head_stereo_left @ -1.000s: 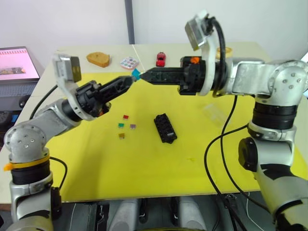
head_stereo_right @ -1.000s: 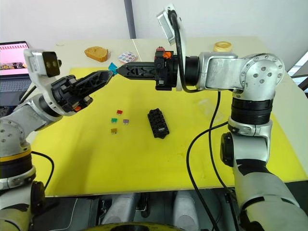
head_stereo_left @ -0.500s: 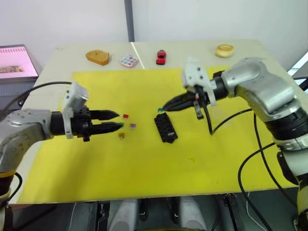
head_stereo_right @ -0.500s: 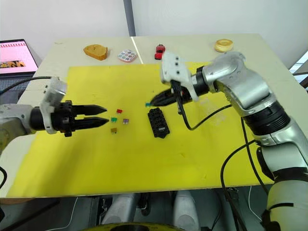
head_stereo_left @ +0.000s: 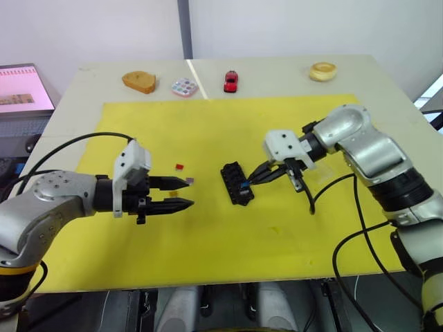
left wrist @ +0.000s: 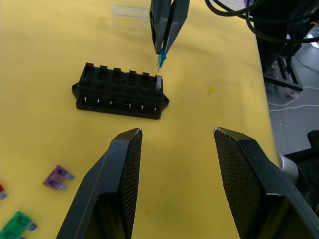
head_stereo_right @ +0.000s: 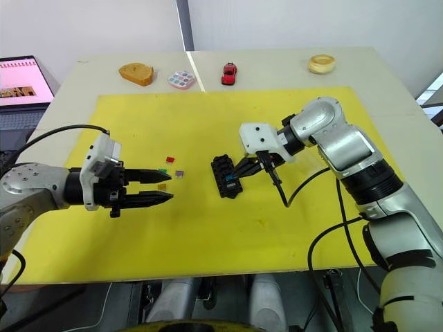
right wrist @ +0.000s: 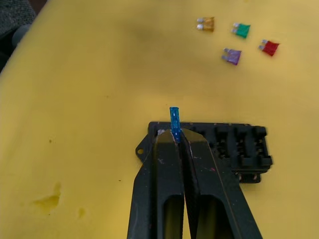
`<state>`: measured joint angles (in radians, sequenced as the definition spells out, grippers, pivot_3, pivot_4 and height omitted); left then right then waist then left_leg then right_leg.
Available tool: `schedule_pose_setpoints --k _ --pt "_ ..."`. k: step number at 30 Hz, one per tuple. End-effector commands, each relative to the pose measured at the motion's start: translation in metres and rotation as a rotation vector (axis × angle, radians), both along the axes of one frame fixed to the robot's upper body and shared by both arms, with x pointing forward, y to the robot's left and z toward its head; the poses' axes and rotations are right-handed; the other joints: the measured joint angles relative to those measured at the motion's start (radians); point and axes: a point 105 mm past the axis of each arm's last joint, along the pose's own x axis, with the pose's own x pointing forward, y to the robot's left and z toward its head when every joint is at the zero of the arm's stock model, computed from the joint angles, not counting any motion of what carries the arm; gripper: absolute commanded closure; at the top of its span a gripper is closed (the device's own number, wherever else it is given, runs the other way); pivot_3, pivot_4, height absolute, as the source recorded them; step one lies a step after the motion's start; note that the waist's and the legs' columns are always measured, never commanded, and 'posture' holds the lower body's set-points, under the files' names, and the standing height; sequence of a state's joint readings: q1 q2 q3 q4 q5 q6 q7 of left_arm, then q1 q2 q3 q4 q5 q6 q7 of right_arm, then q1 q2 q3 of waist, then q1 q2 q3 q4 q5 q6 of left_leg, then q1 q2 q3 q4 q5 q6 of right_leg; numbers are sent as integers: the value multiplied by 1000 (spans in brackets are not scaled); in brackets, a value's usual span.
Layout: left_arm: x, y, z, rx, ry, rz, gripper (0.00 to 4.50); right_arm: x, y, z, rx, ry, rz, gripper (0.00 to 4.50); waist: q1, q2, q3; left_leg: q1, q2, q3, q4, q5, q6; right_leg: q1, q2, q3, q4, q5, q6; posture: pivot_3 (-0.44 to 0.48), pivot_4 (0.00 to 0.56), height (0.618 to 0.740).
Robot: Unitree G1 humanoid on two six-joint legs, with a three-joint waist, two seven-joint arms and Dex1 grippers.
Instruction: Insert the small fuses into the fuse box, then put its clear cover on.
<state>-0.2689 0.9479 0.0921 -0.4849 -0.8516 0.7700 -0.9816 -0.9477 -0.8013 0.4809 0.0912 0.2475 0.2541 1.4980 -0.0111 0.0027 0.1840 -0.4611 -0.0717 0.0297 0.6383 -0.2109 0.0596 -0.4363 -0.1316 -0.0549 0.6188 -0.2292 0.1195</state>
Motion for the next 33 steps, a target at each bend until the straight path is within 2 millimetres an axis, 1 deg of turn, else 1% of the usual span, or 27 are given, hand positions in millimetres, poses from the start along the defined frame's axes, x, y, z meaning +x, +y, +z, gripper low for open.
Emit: schedule_pose_setpoints --k 1,8,11,14,19,33 --pt "-2 4 2 40 -23 1 2104 4 4 8 7 -75 -2 4500 0 0 0 0 0 0 0 0 0 0 0 0 1 0 0 0 150 740" --pt "-1 7 -3 61 -25 9 2104 1 12 12 -4 -104 6 4500 1 0 0 0 0 -1 0 0 -1 0 0 -1 1 0 0 0 150 740" --pt "-1 6 -3 56 -25 10 2104 -1 13 11 -16 -103 13 4500 1 0 0 0 0 -1 2 0 -1 0 1 -1 2 0 0 0 150 740" --pt "-1 5 -4 49 -26 13 2104 1 15 10 -21 -109 5 4500 1 0 0 0 0 -1 3 0 -1 1 1 -1 3 0 0 0 150 740" --pt "-4 7 -13 55 -3 22 2104 6 14 7 -38 -116 -15 4500 0 0 0 0 0 -1 5 0 0 2 1 -1 7 0 0 0 150 740" --pt "-6 6 -15 39 9 35 2104 11 11 5 -76 -113 -40 4500 1 0 0 0 0 -2 9 0 0 1 1 -1 10 0 0 0 150 740"
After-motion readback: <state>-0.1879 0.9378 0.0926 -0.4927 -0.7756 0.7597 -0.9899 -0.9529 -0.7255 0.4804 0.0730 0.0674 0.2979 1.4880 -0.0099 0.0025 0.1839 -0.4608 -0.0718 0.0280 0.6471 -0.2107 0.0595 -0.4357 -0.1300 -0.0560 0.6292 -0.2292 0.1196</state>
